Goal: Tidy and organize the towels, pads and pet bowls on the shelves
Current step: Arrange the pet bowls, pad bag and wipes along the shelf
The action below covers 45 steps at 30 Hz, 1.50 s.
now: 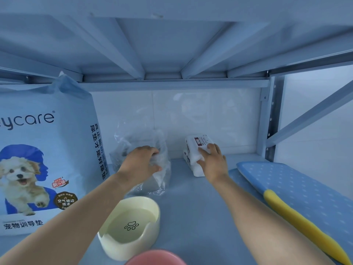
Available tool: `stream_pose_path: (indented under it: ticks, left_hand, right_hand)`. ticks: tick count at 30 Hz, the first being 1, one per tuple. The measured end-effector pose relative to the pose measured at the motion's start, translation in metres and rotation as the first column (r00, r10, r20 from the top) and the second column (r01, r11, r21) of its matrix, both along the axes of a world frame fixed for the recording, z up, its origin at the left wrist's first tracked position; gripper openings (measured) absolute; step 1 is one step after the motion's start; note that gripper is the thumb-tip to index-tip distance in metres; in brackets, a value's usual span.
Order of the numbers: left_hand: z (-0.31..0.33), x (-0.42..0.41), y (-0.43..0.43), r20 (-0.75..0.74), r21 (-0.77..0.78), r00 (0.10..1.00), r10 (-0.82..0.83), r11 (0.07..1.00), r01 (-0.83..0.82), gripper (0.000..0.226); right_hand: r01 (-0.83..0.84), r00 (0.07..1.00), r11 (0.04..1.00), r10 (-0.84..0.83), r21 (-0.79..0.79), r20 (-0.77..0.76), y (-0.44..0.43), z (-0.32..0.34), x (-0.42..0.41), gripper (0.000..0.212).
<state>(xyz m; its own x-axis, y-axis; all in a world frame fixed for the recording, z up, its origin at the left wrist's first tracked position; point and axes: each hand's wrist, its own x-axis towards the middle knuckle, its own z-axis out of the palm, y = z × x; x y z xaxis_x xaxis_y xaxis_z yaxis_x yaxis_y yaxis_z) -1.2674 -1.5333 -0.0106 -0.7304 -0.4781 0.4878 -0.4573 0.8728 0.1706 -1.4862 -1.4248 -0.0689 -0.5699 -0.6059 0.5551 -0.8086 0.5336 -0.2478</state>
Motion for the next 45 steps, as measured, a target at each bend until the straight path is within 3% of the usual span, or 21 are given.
stream_pose_path:
  ticks: [3,6,8,13,20,24,26,29,31,36,39,45]
  left_hand:
    - [-0.001,0.002,0.001,-0.012,-0.012,1.0,0.0,1.0,0.0,0.051]
    - [0.0,0.004,0.002,-0.015,-0.021,1.0,-0.017,1.0,0.017,0.049]
    - [0.0,0.005,0.003,-0.01,-0.008,0.999,-0.046,0.999,0.046,0.047]
    - [0.0,0.0,0.008,-0.007,0.016,0.994,-0.111,0.994,0.111,0.047]
    - [-0.003,-0.032,0.02,0.006,-0.016,0.993,-0.117,0.993,0.117,0.047]
    - [-0.004,-0.047,0.022,0.027,-0.055,0.992,-0.119,0.991,0.121,0.051]
    - [-0.005,-0.046,0.019,0.041,-0.061,0.99,-0.136,0.989,0.138,0.055]
    - [-0.004,-0.031,0.012,-0.001,-0.082,0.987,-0.163,0.983,0.163,0.058]
    - [-0.001,-0.02,0.007,-0.04,-0.135,0.99,-0.132,0.983,0.126,0.06]
    - [-0.005,-0.001,-0.005,-0.004,-0.155,0.999,-0.036,0.987,0.035,0.058]
    - [-0.013,-0.003,-0.008,-0.036,-0.089,0.996,-0.077,0.993,0.074,0.055]
    - [-0.012,-0.018,-0.002,-0.079,-0.111,0.995,-0.065,0.992,0.056,0.054]
  right_hand:
    - [-0.073,0.985,0.987,0.093,-0.14,0.143,0.002,-0.006,-0.004,0.04]
    - [-0.018,0.823,0.862,0.3,-0.506,0.482,0.003,0.0,0.002,0.018]
    - [-0.008,0.789,0.831,0.347,-0.556,0.507,0.005,0.004,0.001,0.011]
    - [-0.104,0.885,0.895,0.283,-0.434,0.371,0.01,0.005,-0.012,0.017]
    - [-0.117,0.924,0.922,0.237,-0.369,0.3,0.008,0.009,-0.015,0.03]
    - [-0.063,0.991,0.989,0.079,-0.135,0.11,0.011,0.014,-0.005,0.046]
    - [-0.109,0.991,0.977,0.121,-0.186,0.056,0.016,0.02,0.007,0.051]
    - [-0.306,0.948,0.885,0.317,-0.351,-0.027,0.022,0.035,0.03,0.048]
    - [-0.422,0.896,0.827,0.442,-0.371,-0.034,0.021,0.045,0.046,0.045]
    - [-0.524,0.85,0.847,0.527,-0.095,0.009,0.005,0.047,0.068,0.053]
    - [-0.484,0.87,0.874,0.485,0.034,-0.089,-0.005,0.042,0.07,0.046]
    - [-0.45,0.888,0.893,0.449,0.01,-0.1,-0.005,0.042,0.061,0.04]
